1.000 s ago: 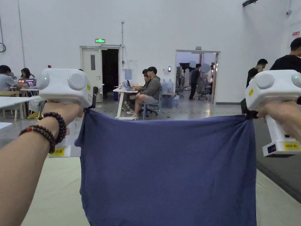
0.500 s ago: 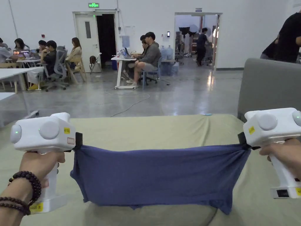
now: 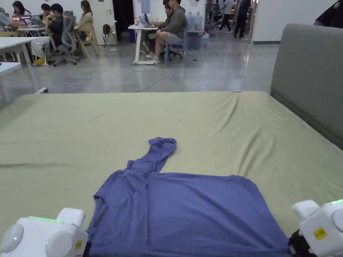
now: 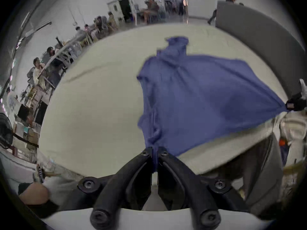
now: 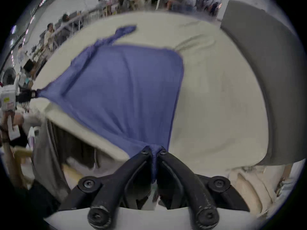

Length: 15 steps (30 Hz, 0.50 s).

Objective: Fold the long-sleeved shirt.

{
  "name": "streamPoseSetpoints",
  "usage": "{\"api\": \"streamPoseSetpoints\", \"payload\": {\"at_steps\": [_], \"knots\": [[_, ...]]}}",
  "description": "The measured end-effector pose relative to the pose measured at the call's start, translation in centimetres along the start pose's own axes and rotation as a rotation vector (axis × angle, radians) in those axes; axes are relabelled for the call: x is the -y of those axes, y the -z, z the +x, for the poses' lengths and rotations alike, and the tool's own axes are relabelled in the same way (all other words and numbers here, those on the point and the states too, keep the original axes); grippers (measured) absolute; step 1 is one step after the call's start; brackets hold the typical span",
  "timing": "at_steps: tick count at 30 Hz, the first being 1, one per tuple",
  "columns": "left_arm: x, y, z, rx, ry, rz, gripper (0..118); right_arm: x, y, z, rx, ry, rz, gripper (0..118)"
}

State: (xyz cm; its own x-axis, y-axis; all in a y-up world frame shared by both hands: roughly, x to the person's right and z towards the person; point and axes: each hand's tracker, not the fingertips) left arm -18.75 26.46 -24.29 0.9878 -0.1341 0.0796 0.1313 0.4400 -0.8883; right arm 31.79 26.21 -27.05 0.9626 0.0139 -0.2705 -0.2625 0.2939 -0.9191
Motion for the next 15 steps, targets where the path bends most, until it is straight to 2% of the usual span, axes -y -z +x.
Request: {"api": "streamPoseSetpoints", "payload": {"at_steps": [4, 6, 8, 10, 11, 12, 13, 14, 15], "knots": [[2.8, 1.1, 0.1, -0.045, 0.086, -0.11, 0, 2.9, 2.3, -0.2, 0.018, -0.03, -0.114, 0], [3.4, 1.4, -0.3, -0.019, 0.092, -0.163, 0, 3.5, 2.7, -0.2, 0.005, -0.05, -0.152, 0], [3.6, 1.7, -0.9, -0.006, 0.075, -0.131, 0, 4.1, 2.9, -0.3, -0.035, -0.051, -0.158, 0], [3.5, 2.0, -1.1, -0.009, 0.053, -0.113, 0, 3.6, 3.1, -0.3, -0.017, -0.038, -0.147, 2], [3.2, 1.9, -1.3, -0.006, 0.022, -0.065, 3, 3.4, 2.9, -0.3, 0.0, -0.031, -0.116, 9], [3.0, 1.5, -1.5, 0.003, 0.006, -0.013, 19, 3.4, 2.3, -0.3, 0.013, -0.028, -0.071, 39], [2.8, 1.1, -1.6, -0.02, 0.016, 0.014, 42, 3.1, 1.9, -0.3, 0.019, -0.029, -0.061, 72], [2.7, 0.7, -1.6, -0.042, 0.029, 0.033, 72, 2.8, 1.5, -0.2, 0.025, -0.02, -0.052, 99], [2.5, 0.4, -1.8, -0.05, 0.03, 0.036, 91, 2.5, 1.0, -0.2, 0.035, -0.02, -0.026, 110]]}}
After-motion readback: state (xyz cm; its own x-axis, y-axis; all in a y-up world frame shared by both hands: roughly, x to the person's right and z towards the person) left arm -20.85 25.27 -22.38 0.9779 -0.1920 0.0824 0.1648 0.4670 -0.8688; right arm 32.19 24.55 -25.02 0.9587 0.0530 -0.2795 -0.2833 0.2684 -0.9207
